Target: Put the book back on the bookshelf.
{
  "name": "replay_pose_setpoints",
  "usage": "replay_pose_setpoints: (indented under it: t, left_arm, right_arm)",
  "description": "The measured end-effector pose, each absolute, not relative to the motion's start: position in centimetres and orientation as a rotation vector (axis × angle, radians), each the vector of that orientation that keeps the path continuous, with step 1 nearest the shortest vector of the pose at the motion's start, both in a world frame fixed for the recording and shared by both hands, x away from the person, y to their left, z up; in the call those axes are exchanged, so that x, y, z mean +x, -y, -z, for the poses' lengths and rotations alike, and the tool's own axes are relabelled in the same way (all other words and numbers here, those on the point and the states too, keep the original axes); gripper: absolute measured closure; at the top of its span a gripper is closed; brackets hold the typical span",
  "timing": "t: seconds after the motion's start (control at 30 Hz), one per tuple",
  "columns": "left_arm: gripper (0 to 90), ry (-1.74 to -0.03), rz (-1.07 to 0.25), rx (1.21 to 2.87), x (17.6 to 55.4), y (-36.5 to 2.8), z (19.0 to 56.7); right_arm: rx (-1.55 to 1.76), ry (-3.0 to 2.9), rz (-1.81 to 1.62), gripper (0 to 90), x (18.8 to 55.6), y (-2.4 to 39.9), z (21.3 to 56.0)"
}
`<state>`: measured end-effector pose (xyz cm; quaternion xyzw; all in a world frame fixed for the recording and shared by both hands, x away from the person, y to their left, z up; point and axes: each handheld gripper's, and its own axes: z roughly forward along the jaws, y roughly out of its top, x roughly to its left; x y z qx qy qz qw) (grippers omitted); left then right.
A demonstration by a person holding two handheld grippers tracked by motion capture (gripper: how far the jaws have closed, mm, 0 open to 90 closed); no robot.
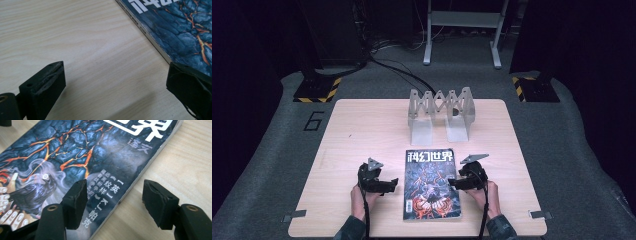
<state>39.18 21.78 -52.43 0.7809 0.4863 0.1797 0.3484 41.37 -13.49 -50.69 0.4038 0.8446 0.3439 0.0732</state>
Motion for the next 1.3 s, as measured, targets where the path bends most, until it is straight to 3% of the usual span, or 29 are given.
replay_pose_setpoints:
  t: [0.23, 0.7, 1.3]
  left_arm:
    - [0.0, -1.219, -0.541, 2.088, 39.1, -20.4, 53.0]
    - [0.0, -1.184, -0.527, 2.106, 39.2, -19.7, 53.0]
    - [0.0, -1.179, -0.524, 2.111, 39.2, -19.7, 53.0]
  right_arm:
    - [1.263, -2.574, -0.975, 35.4, 42.7, 12.7, 50.5]
    - [1.283, -2.659, -0.788, 33.4, 43.9, 11.2, 49.7]
    - [1.324, -2.645, -1.080, 35.9, 44.4, 13.0, 49.7]
